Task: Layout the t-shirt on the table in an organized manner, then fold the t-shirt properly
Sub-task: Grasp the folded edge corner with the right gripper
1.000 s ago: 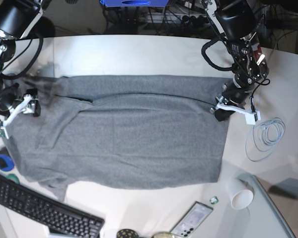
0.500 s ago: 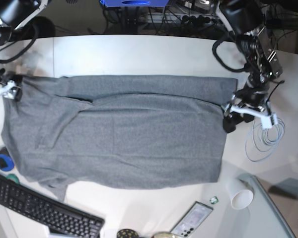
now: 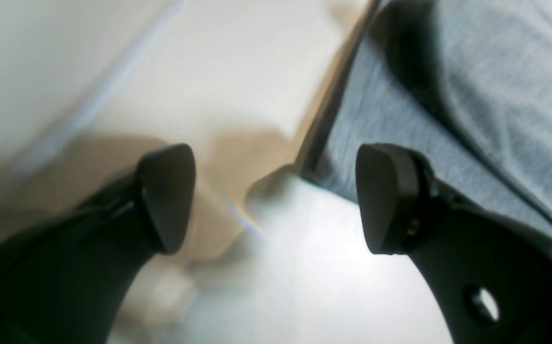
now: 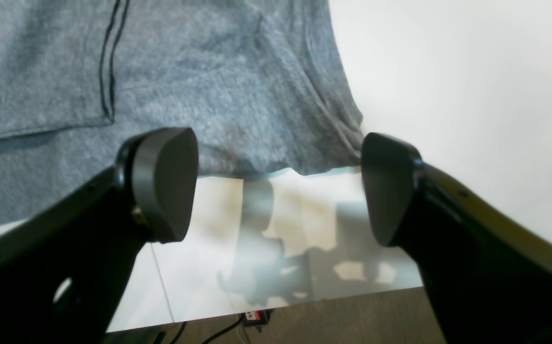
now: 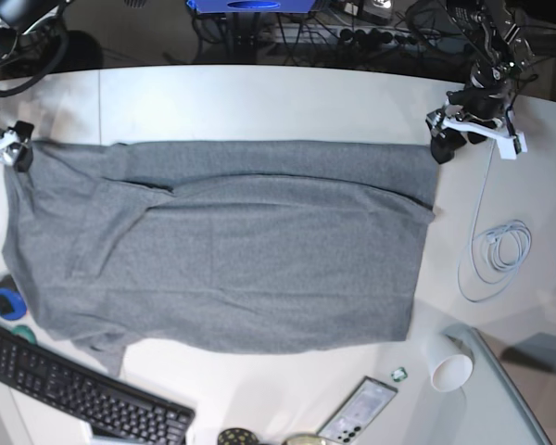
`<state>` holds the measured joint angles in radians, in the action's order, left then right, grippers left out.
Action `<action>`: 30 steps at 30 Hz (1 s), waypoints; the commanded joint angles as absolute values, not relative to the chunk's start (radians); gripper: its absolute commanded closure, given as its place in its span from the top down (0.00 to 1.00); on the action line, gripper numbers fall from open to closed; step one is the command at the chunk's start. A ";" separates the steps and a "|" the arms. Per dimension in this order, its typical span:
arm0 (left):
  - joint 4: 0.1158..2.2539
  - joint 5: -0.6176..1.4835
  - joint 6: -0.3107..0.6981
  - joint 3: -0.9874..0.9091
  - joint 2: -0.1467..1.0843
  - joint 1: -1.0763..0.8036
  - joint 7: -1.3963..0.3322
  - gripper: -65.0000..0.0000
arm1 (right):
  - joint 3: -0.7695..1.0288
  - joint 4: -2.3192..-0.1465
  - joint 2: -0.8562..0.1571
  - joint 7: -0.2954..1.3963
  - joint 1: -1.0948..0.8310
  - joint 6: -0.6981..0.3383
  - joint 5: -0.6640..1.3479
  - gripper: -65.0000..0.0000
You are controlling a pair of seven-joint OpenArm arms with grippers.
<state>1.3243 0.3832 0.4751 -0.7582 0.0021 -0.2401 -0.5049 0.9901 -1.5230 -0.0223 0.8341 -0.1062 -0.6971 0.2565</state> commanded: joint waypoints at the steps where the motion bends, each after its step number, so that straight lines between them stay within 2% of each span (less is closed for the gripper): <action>1: 1.326 0.400 0.484 -0.759 0.010 -0.222 -0.486 0.77 | 0.992 -1.543 -0.038 0.812 -0.099 -0.698 0.275 0.77; 7: 1.244 0.400 0.558 -0.757 0.010 -0.185 -0.486 0.77 | 1.000 -1.543 -0.038 0.812 -0.111 -0.698 0.278 0.77; 11: 1.187 0.398 0.558 -0.757 0.010 -0.166 -0.486 0.77 | 1.013 -1.537 -0.038 0.812 -0.113 -0.698 0.278 0.77; 19: 1.113 0.397 0.558 -0.693 0.013 -0.150 -0.484 0.76 | 1.201 -1.478 -0.030 0.897 -0.031 -0.698 0.280 0.77; 21: 1.112 0.397 0.558 -0.664 0.015 -0.150 -0.484 0.66 | 1.259 -1.422 -0.039 0.934 -0.002 -0.698 0.280 0.78; 22: 1.112 0.397 0.558 -0.657 0.015 -0.150 -0.484 0.58 | 1.271 -1.389 -0.044 0.949 0.007 -0.698 0.280 0.78; 27: 1.118 0.397 0.558 -0.659 0.015 -0.150 -0.484 0.06 | 1.283 -1.251 -0.074 0.966 0.024 -0.698 0.280 0.78; 28: 1.118 0.397 0.558 -0.661 0.015 -0.150 -0.484 0.00 | 1.283 -1.237 -0.074 0.966 0.024 -0.698 0.280 0.78; 30: 1.119 0.397 0.558 -0.661 0.016 -0.151 -0.484 0.00 | 1.283 -1.218 -0.074 0.964 0.025 -0.698 0.280 0.78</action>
